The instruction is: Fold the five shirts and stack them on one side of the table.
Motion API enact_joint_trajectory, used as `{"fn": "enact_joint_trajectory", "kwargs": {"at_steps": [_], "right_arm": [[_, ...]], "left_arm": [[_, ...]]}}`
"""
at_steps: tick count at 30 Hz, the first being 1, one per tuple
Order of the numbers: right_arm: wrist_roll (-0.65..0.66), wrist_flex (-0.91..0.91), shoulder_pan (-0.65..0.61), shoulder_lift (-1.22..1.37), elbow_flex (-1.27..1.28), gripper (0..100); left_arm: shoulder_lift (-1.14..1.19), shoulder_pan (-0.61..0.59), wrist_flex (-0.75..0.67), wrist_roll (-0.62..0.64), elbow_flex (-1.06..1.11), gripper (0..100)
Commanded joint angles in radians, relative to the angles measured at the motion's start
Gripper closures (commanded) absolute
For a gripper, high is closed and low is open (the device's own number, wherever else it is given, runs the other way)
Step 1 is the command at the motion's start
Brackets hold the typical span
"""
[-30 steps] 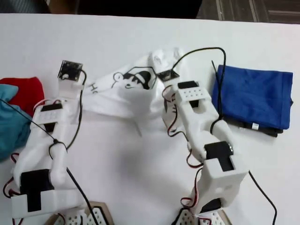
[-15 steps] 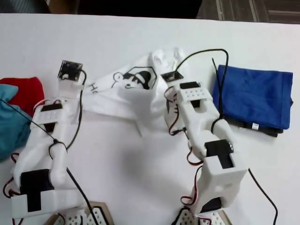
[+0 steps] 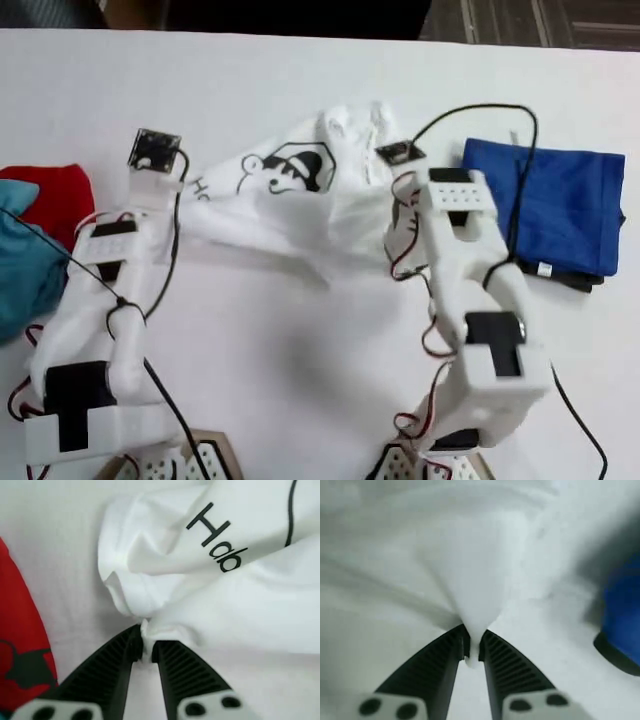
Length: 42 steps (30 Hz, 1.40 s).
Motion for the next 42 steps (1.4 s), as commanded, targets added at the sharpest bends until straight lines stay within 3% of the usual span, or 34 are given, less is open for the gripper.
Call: {"fn": "enact_joint_trajectory", "kwargs": {"at_steps": [1,7,15,22,30,42], "right_arm": [[0.054,0.008,0.005,-0.189,-0.040,97.9],[0.144,-0.005,-0.027,-0.361,-0.041,97.9],[0.172,-0.120,-0.028,-0.568,-0.044,97.9],[0.164,-0.189,-0.041,-0.771,-0.044,97.9],[0.172,-0.232,-0.035,-1.109,-0.043,97.9],[0.175,-0.272,-0.031,-1.376,-0.048,97.9]], "left_arm": [[-0.057,0.009,0.038,0.005,-0.027,97],[-0.057,0.009,0.370,-0.173,-0.302,97],[-0.055,0.011,0.890,-0.183,-0.843,97],[-0.055,0.009,1.165,-0.184,-1.187,97],[-0.127,-0.038,1.229,-0.178,-1.310,97],[-0.525,-0.040,1.227,-0.178,-1.251,97]]}}
